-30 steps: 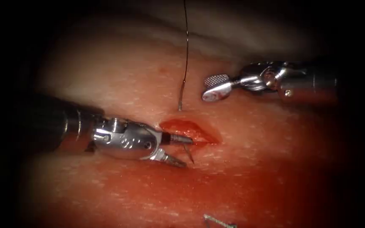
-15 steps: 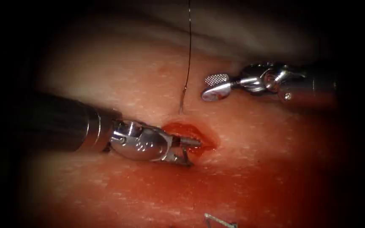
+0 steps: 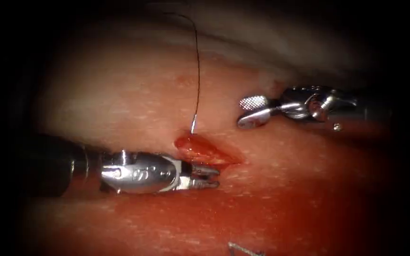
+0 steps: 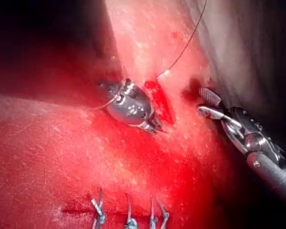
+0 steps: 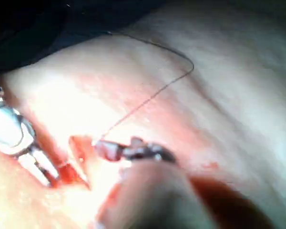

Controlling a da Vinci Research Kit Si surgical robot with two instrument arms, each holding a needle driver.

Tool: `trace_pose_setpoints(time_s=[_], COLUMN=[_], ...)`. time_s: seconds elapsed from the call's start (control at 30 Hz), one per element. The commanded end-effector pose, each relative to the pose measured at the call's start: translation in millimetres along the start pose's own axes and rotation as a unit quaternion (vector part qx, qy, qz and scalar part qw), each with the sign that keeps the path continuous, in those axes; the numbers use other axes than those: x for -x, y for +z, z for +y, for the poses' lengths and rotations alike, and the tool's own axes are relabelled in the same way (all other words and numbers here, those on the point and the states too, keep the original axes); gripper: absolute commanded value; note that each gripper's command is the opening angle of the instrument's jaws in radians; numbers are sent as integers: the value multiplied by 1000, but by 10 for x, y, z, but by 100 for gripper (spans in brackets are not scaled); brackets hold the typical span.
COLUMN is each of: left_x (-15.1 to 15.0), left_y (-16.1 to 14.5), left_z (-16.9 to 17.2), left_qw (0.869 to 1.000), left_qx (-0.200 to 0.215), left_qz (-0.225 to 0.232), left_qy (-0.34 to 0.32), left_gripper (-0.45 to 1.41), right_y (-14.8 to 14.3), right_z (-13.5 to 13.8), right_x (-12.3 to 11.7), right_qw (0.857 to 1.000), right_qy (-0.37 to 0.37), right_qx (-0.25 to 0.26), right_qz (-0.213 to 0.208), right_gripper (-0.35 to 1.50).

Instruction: Wound Closure

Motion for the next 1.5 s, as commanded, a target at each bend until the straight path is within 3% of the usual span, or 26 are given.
trace_pose_setpoints(time_s=[0.03,0.17,0.33,0.37,0.43,0.7,0.87,0.97,1.07,1.27,1.5], left_x=[-1,-22,-51,-58,-64,-101,-114,-126,-134,-124,-86], left_y=[5,-6,-27,-33,-39,-65,-66,-67,-69,-74,-62], left_z=[6,13,19,21,25,42,34,3,-26,-55,-25], left_qw=[1000,995,984,983,982,992,994,989,985,984,980], left_qx=[8,37,71,82,93,100,73,35,5,-34,-50], left_qz=[13,51,93,99,100,70,58,56,51,45,62], left_qy=[-19,-74,-130,-131,-131,-30,63,130,166,167,181], left_gripper=[-35,-35,-35,-35,-35,-35,-35,-35,-35,-35,-35], right_y=[10,16,26,28,29,15,1,-8,-12,-14,5], right_z=[-4,-15,-30,-32,-34,-43,-53,-67,-77,-84,-83], right_x=[-1,-2,-3,-3,-3,-1,-2,0,-2,-4,8], right_qw=[1000,999,999,998,998,996,982,965,953,945,930], right_qy=[3,12,24,28,43,65,168,242,278,289,309], right_qx=[-3,2,6,1,-6,-40,-43,-57,-78,-86,-94], right_qz=[13,31,43,47,49,54,69,79,96,126,178], right_gripper=[71,63,74,88,91,74,76,71,81,76,85])
